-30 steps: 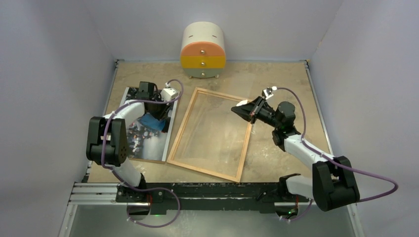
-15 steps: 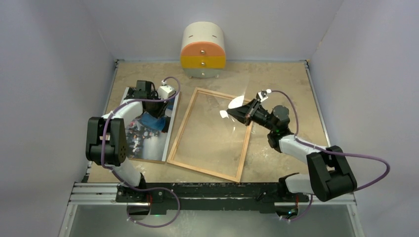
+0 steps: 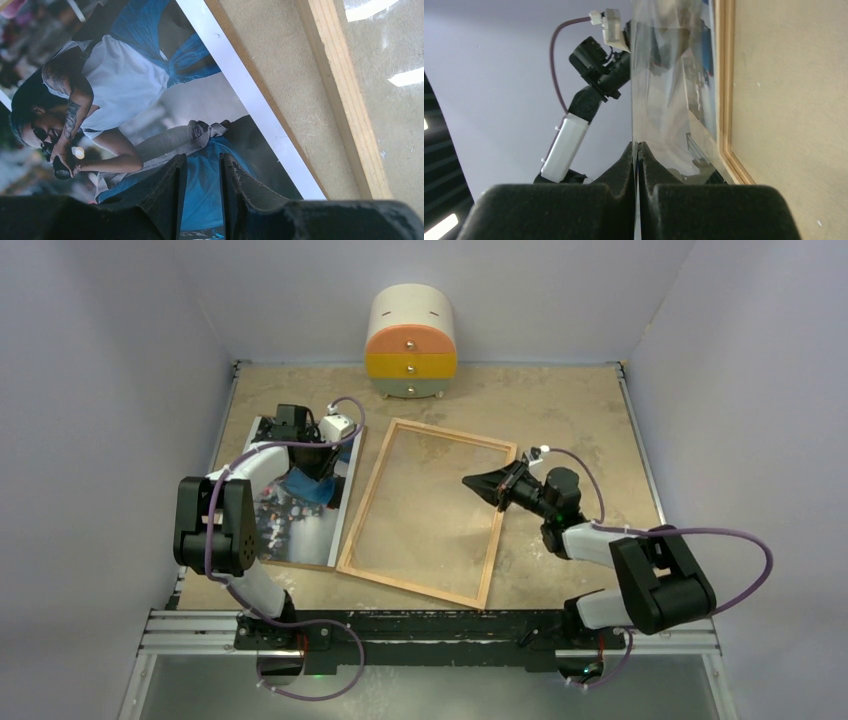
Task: Put the photo into the frame
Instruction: Place the photo frame item in the photo frame.
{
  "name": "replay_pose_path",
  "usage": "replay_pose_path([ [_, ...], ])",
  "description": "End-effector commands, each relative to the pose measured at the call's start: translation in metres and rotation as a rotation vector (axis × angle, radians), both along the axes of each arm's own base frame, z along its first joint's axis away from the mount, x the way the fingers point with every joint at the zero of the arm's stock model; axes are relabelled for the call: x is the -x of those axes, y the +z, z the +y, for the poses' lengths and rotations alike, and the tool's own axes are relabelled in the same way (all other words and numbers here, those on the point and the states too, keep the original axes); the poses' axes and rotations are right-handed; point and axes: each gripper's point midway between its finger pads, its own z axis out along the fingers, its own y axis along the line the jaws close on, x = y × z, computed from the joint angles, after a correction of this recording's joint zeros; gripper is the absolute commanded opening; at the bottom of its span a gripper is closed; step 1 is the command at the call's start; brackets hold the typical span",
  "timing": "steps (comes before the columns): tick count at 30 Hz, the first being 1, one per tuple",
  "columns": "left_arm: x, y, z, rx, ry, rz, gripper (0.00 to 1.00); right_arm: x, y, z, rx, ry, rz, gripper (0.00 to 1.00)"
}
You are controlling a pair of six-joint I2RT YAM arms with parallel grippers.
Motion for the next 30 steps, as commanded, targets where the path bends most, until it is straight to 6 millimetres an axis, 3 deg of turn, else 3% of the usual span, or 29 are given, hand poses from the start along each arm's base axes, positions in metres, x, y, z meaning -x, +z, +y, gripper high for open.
replay_pose_path([
  [1, 0.002, -0.003, -0.001, 0.018, -0.011, 0.004, 0.32, -0.019, 0.059, 0.006, -0.041, -0.001, -0.169, 0.0],
  [6, -0.003, 0.002, 0.0, 0.025, 0.012, 0.002, 0.32, -0.028, 0.116, 0.014, -0.05, 0.03, -0.288, 0.0],
  [10, -0.014, 0.009, 0.008, 0.02, 0.056, -0.018, 0.31, -0.022, 0.14, 0.013, -0.058, 0.032, -0.328, 0.0],
  [19, -0.03, 0.013, 0.029, -0.002, 0.158, -0.039, 0.3, 0.0, 0.167, 0.028, -0.132, 0.052, -0.356, 0.0],
  [21, -0.032, 0.017, 0.028, 0.009, 0.163, -0.041, 0.3, 0.001, 0.167, 0.034, -0.134, 0.062, -0.357, 0.0],
  [26, -0.04, 0.028, 0.047, 0.024, 0.218, -0.064, 0.3, 0.002, 0.159, 0.041, -0.161, 0.066, -0.332, 0.0],
  [30, -0.039, 0.026, 0.05, 0.011, 0.213, -0.06, 0.3, 0.008, 0.153, 0.052, -0.185, 0.08, -0.304, 0.0],
])
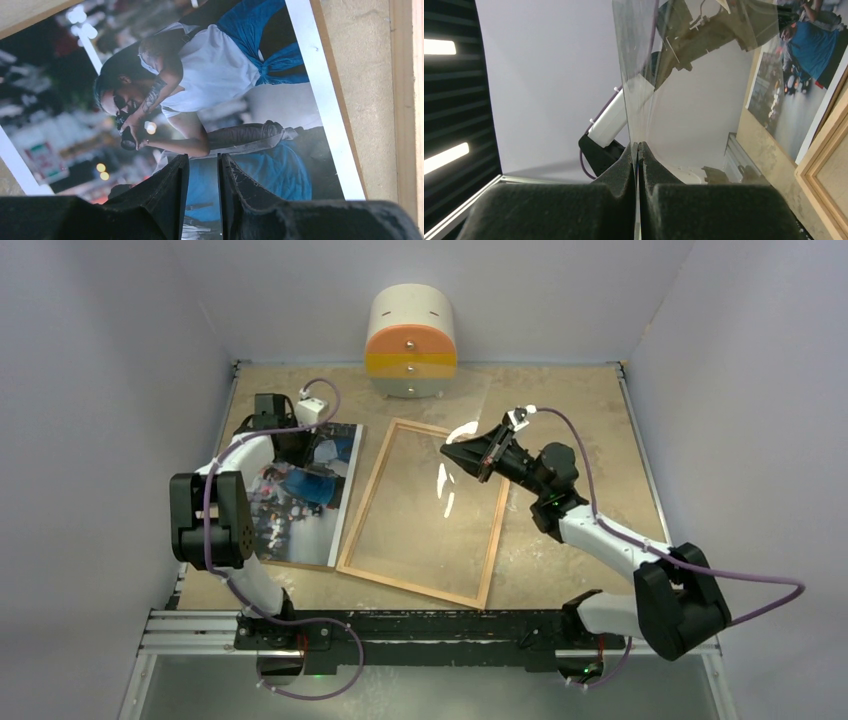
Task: Put the photo into the frame
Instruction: Place the photo frame item in the photo frame.
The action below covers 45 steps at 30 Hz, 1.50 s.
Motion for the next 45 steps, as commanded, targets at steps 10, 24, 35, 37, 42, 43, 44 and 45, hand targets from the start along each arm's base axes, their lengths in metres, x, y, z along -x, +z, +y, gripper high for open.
replay_pose_path([
  [10, -0.016, 0.016, 0.007, -0.005, 0.038, -0.057, 0.27, 0.012, -0.012, 0.017, -0.049, 0.012, 0.024, 0.0],
  [24, 0.01, -0.005, -0.016, -0.013, -0.073, -0.003, 0.32, 0.01, -0.133, 0.006, 0.191, 0.077, 0.144, 0.0],
  [35, 0.026, -0.018, -0.053, -0.033, -0.2, 0.024, 0.35, -0.006, -0.169, -0.02, 0.438, 0.011, 0.131, 0.0],
  [37, 0.027, -0.019, -0.057, -0.043, -0.212, 0.022, 0.35, -0.008, -0.172, -0.026, 0.461, -0.005, 0.127, 0.0],
  [42, 0.024, -0.02, -0.061, -0.04, -0.215, 0.022, 0.35, -0.013, -0.175, -0.038, 0.489, -0.032, 0.124, 0.0],
  [43, 0.024, -0.02, -0.062, -0.04, -0.215, 0.021, 0.35, -0.013, -0.176, -0.039, 0.491, -0.033, 0.127, 0.0],
  [44, 0.024, -0.02, -0.063, -0.038, -0.217, 0.022, 0.35, -0.013, -0.178, -0.04, 0.493, -0.031, 0.129, 0.0],
  [45, 0.023, -0.02, -0.063, -0.039, -0.219, 0.02, 0.35, -0.012, -0.178, -0.04, 0.492, -0.028, 0.133, 0.0],
])
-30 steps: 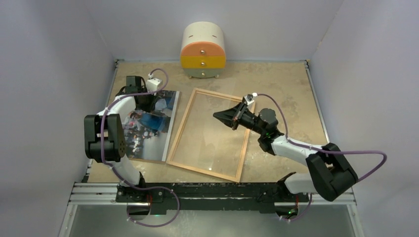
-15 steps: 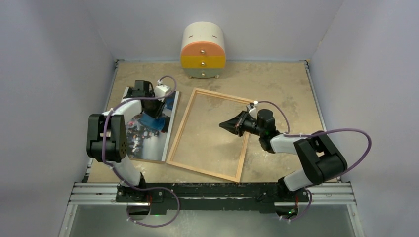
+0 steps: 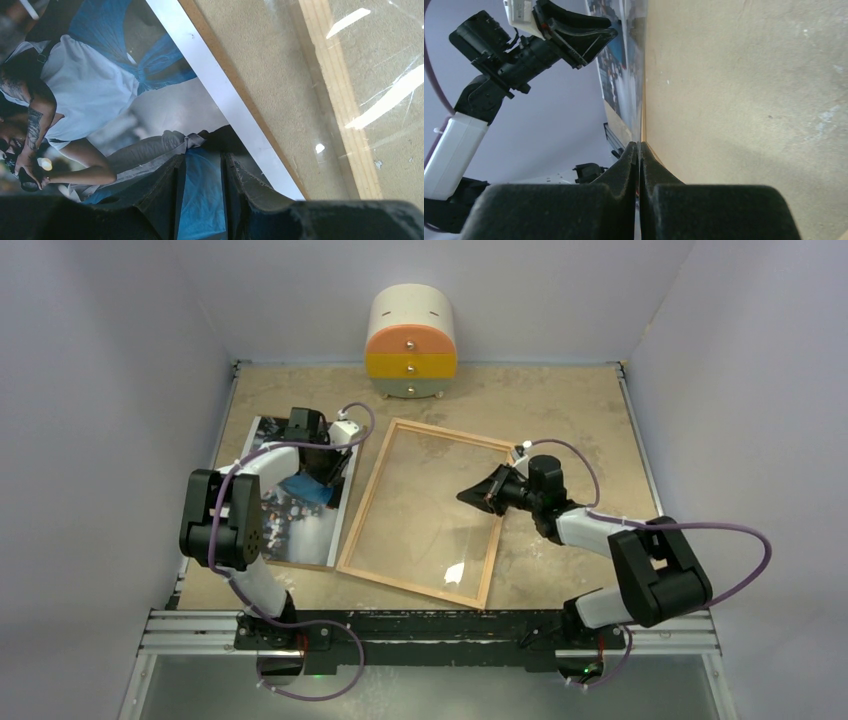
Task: Put the photo into the frame
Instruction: Place the photo frame item in the photo frame.
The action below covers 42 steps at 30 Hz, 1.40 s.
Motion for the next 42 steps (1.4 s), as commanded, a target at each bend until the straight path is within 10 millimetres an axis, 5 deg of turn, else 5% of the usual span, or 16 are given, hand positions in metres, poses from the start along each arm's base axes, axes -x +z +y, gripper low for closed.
replay_pose_path([
  [1, -0.009, 0.01, -0.003, 0.003, -0.011, -0.051, 0.35, -0.007, 0.008, -0.005, 0.024, 0.007, -0.051, 0.0],
  [42, 0.002, -0.003, -0.03, -0.008, -0.085, -0.035, 0.34, -0.004, -0.011, -0.026, 0.026, -0.059, 0.018, 0.0],
])
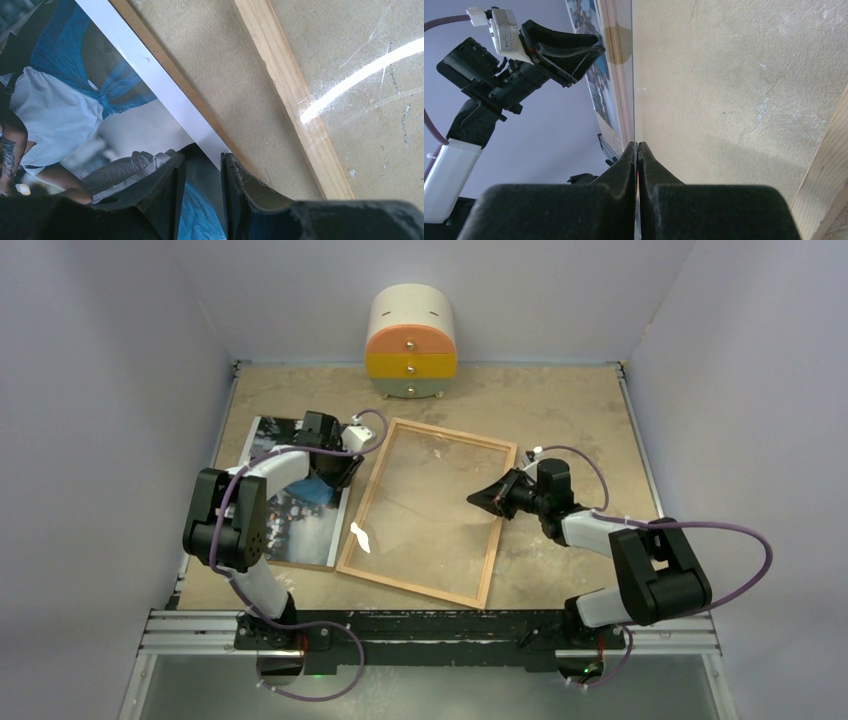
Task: Put the photo into the frame
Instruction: Place the photo frame item in the photo frame.
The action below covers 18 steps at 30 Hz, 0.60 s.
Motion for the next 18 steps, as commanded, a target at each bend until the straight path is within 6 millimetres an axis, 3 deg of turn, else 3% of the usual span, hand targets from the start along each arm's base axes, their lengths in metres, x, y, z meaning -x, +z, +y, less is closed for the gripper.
replay_pose_path([
  [1, -0.0034, 0.0009, -0.0037, 0.004, -0.015, -0.025, 0.34, 0.0, 0.0087, -0.0004, -0.011, 0.005, -0.03, 0.0],
  [18, -0.0056, 0.0046, -0.0028, -0.002, -0.013, -0.038, 0.34, 0.0054, 0.002, -0.0029, -0.004, 0.005, 0.003, 0.0],
])
